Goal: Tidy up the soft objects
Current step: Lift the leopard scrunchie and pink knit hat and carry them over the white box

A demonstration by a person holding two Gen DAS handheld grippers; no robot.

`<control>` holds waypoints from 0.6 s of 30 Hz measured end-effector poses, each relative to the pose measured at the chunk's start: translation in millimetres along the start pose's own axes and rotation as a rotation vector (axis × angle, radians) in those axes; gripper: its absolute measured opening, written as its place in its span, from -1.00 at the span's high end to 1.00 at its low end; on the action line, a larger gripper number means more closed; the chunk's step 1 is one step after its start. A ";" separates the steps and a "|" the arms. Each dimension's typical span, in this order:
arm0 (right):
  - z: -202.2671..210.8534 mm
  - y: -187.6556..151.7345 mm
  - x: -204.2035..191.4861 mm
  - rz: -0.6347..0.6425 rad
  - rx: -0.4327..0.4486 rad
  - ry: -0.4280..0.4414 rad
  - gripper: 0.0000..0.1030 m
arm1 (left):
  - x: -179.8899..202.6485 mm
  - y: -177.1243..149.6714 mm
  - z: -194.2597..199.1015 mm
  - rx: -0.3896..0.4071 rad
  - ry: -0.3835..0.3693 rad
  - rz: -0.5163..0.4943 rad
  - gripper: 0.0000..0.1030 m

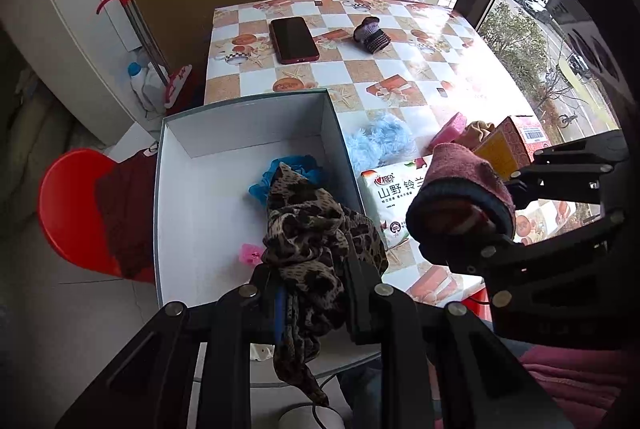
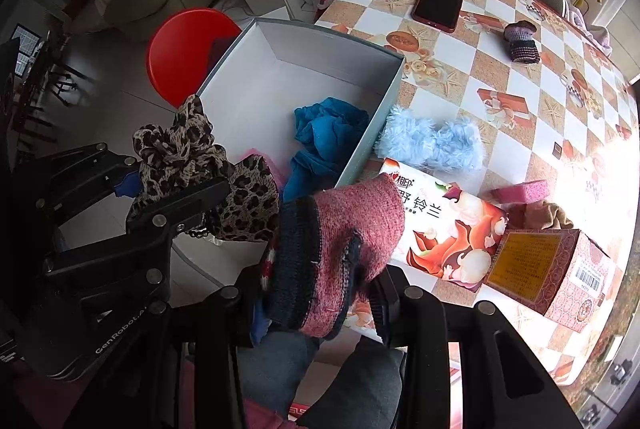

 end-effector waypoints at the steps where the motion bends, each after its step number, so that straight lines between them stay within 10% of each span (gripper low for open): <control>1: 0.1 0.7 -0.8 0.006 -0.001 -0.002 0.20 | -0.7 0.0 0.0 0.002 0.001 0.004 0.52; 18: -3.4 3.6 -18.2 0.108 -0.017 -0.014 0.20 | -18.5 -12.5 7.2 0.028 0.015 0.096 0.52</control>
Point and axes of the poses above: each gripper's, at about its wrist camera, not at the fingertips, and z roughly against the way its jaws point, x to its right, y to its top, the point moved 10 cm from there along -z, roughly the way its jaws point, and after that the axes turned 10 degrees about -y, right-handed, at the moved point
